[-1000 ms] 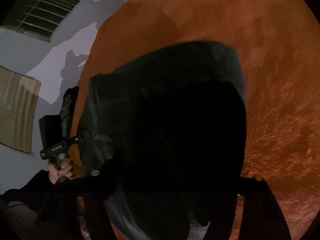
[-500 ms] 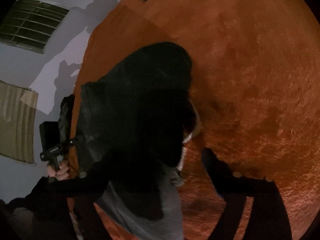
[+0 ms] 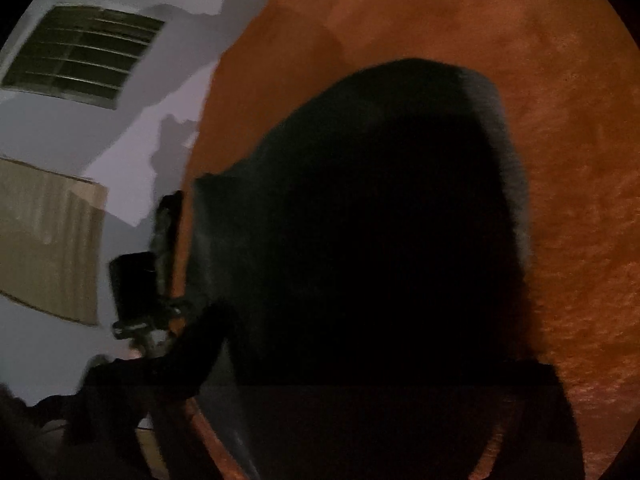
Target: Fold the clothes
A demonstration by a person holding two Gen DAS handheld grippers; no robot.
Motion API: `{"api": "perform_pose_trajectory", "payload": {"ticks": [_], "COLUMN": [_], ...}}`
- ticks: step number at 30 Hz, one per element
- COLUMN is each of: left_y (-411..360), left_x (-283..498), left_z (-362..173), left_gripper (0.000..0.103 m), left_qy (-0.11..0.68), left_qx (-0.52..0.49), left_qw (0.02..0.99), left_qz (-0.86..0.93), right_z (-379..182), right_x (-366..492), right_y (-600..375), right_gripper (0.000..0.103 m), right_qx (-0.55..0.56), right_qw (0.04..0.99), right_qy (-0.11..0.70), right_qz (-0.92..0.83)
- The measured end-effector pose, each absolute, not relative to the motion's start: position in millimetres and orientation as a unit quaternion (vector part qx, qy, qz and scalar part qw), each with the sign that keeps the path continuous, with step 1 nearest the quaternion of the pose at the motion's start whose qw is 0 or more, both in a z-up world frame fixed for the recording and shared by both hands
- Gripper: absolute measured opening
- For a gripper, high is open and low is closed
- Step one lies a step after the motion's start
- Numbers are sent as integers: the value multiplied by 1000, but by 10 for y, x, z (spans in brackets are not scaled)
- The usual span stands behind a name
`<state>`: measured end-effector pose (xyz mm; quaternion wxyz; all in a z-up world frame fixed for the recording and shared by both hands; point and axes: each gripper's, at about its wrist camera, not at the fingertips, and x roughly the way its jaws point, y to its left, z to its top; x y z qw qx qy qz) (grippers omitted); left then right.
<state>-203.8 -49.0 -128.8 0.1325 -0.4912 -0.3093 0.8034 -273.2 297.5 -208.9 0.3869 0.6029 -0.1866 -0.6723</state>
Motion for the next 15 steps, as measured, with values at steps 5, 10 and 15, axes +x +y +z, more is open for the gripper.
{"api": "perform_pose_trajectory", "payload": {"ticks": [5, 10, 15], "left_y": [-432, -399, -299], "left_x": [-2024, -2034, -2060], "left_z": [-1211, -1184, -1198], "left_gripper": [27, 26, 28], "left_qy": [-315, -307, -291], "left_qx": [-487, -494, -495], "left_qw": [125, 130, 119], "left_qz": [805, 803, 810], "right_z": [-1909, -1735, -1835], "right_x": [-2671, -2591, -2623], "right_y": [2976, 3098, 3079], "right_gripper": [51, 43, 43], "right_qx": [592, 579, 584], "right_qw": [379, 391, 392], "right_qy": [-168, -174, -190], "right_qz": [-691, -694, -685]}}
